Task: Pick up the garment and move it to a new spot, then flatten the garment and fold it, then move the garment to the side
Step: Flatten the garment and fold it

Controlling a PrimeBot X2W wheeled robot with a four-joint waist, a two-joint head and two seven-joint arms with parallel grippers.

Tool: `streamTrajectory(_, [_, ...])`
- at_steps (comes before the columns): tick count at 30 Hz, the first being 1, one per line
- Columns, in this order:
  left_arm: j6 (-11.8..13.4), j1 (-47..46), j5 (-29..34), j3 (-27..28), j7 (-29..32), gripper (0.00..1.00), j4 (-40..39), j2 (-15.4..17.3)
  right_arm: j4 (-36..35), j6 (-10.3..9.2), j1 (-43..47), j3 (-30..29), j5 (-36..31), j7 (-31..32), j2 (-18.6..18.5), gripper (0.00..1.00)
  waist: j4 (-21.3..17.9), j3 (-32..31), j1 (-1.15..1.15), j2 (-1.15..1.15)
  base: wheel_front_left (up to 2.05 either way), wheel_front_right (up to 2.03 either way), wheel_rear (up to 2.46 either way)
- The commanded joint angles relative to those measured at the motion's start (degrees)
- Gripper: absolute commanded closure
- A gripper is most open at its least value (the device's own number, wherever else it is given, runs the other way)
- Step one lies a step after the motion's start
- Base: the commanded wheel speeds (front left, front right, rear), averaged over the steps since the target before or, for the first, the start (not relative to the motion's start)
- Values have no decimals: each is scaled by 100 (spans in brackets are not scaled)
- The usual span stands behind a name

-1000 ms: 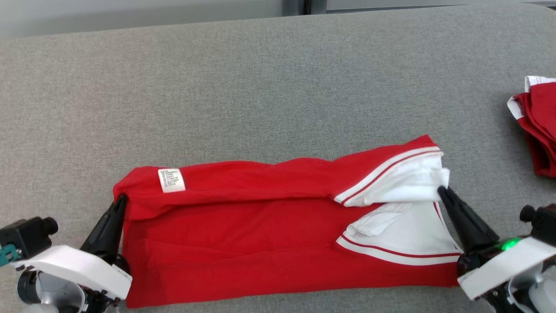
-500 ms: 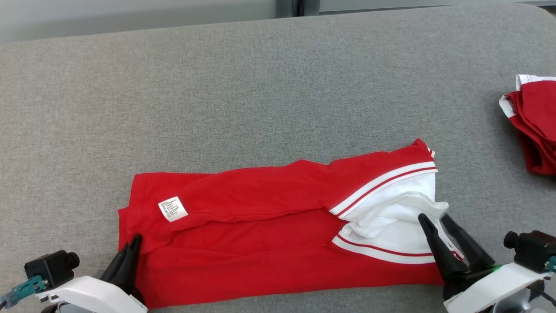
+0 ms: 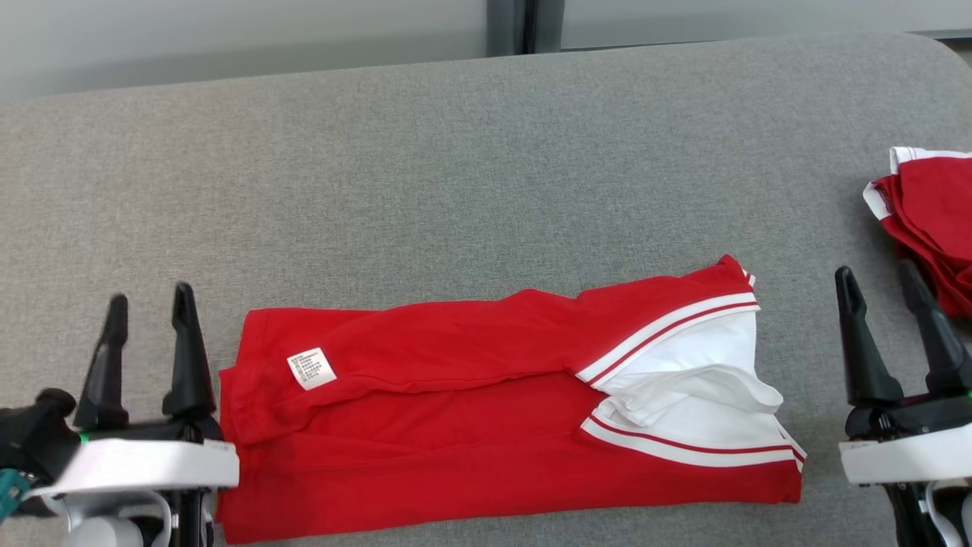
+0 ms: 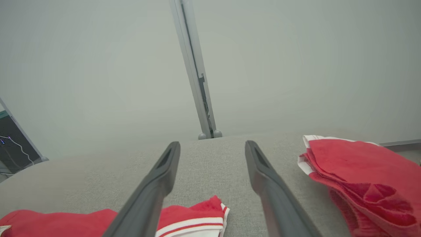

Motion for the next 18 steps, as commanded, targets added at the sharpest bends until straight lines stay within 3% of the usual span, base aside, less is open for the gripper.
streamTrajectory(1, [75,-187,132,70,-101,0,-138,-23,-60,3,-99,-110,-216,6,15,0,31,-45,0,0,0,0,0])
streamTrajectory(5, [156,-341,547,140,-218,0,-394,17,-77,3,-223,-177,-559,185,8,0,59,-125,0,0,0,0,0])
streamTrajectory(9, [217,-257,989,47,-227,0,-397,260,-3,3,-214,-205,-717,316,29,0,59,-172,0,0,0,0,0])
streamTrajectory(18, [154,-52,1019,-66,-104,0,-239,388,149,3,-86,-287,-748,343,87,0,137,-199,0,0,0,0,0])
